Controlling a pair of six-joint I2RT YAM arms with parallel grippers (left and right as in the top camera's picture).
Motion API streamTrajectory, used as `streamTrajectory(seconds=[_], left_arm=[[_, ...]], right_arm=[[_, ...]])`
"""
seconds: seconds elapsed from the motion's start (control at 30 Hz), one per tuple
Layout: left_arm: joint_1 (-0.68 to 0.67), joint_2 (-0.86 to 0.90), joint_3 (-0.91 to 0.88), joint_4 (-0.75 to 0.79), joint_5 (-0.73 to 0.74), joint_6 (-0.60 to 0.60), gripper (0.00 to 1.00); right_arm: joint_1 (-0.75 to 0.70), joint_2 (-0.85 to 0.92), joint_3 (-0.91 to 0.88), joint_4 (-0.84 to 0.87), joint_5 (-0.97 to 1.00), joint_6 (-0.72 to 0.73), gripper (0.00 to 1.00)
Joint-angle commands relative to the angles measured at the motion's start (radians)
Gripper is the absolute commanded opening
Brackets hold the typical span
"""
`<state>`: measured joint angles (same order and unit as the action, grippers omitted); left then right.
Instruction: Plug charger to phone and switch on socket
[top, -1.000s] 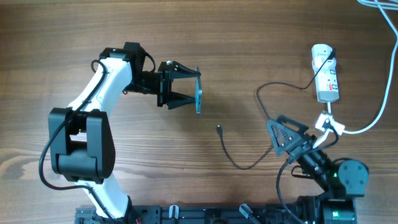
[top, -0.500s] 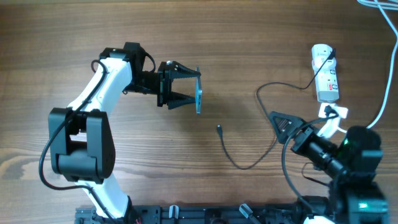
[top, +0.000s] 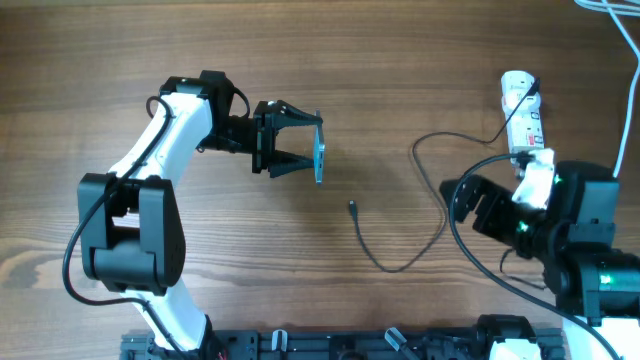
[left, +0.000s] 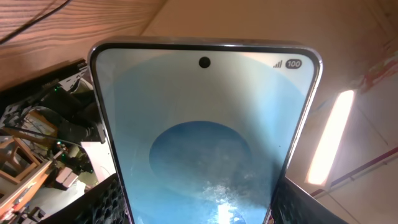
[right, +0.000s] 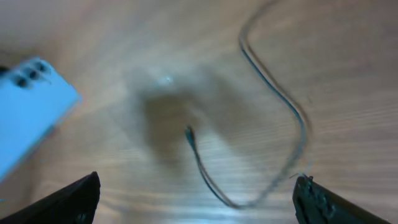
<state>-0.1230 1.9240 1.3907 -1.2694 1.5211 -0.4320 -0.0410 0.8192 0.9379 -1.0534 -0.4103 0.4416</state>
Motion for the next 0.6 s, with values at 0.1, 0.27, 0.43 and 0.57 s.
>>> streamTrajectory(seconds=[0.1, 0.27, 0.43, 0.57], left_arm=[[0.003, -0.034, 0.023, -0.003, 0.056, -0.002, 0.57], [0.003, -0.034, 0.023, -0.003, 0.056, -0.002, 0.57], [0.003, -0.034, 0.023, -0.004, 0.056, -0.003, 0.57], [0.003, -0.034, 0.023, -0.004, 0.056, -0.003, 0.57]], right_arm=[[0.001, 0.026, 0.018, -0.141, 0.079, -0.128, 1.0], [0.059, 0.051, 0.021, -0.158, 0.044, -0.15, 0.95], [0.191, 0.074, 0.091, -0.166, 0.1, -0.089, 0.96], [0.312, 0.153, 0.19, -0.236, 0.195, -0.033, 0.98]])
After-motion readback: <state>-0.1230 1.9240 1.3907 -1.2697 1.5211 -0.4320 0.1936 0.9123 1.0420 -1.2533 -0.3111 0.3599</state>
